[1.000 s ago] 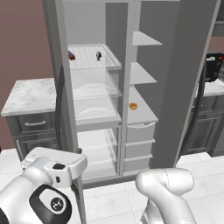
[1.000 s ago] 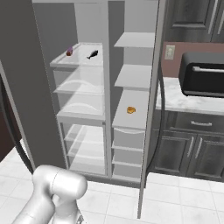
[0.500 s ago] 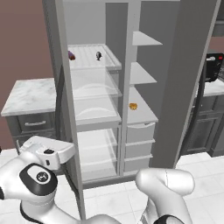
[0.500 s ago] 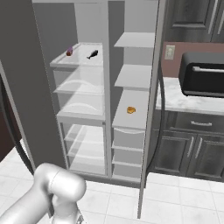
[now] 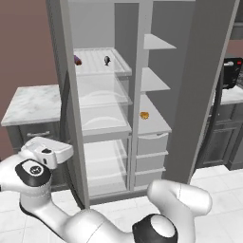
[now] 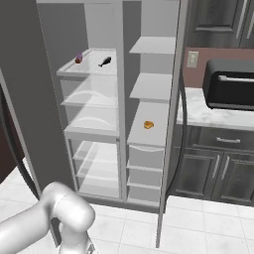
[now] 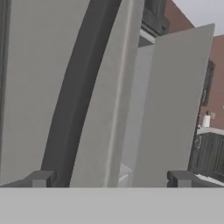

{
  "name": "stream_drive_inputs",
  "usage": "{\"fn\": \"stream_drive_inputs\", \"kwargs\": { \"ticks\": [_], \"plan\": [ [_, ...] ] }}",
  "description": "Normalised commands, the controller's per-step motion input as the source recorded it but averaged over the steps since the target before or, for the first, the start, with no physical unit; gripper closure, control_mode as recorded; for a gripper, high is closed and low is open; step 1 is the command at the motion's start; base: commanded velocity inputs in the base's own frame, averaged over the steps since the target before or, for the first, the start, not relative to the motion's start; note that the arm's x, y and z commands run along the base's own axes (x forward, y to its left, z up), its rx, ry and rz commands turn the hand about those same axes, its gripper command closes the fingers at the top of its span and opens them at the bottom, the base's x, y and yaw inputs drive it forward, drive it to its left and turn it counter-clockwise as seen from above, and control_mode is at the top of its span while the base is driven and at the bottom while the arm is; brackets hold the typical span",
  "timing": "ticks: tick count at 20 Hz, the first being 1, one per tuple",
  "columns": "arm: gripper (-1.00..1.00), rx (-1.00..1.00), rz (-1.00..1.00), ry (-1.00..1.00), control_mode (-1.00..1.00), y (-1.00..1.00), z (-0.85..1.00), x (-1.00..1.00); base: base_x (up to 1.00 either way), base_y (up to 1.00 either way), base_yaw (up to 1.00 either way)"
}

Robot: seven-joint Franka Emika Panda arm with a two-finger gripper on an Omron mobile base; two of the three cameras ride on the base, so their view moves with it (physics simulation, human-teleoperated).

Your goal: Pick up the frozen fish from the freezer, place it on any shelf in the fridge, and close the fridge and freezer doors when done.

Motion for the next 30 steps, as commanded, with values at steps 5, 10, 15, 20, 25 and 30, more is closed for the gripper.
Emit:
{"fn": "stream_drive_inputs", "kwargs": {
  "ticks": [5,10,15,20,25,30],
  "plan": [
    [-1.00,0.00,-0.07,0.00,-1.00,0.01,-0.12,0.60,0.00,0.00,0.00],
    [-1.00,0.00,-0.06,0.00,-1.00,0.00,-0.09,0.59,0.00,0.00,0.00],
    [-1.00,0.00,-0.05,0.00,-1.00,0.00,-0.05,0.56,0.00,0.00,0.00],
    [-1.00,0.00,-0.05,0.00,-1.00,0.00,-0.02,0.44,0.00,0.00,0.00],
    [-1.00,0.00,-0.03,-0.11,-1.00,-0.38,0.01,0.24,0.00,0.00,0.00],
    [-1.00,0.01,0.00,-0.24,-1.00,-0.87,0.09,0.01,0.00,0.00,0.00]
  ]
}}
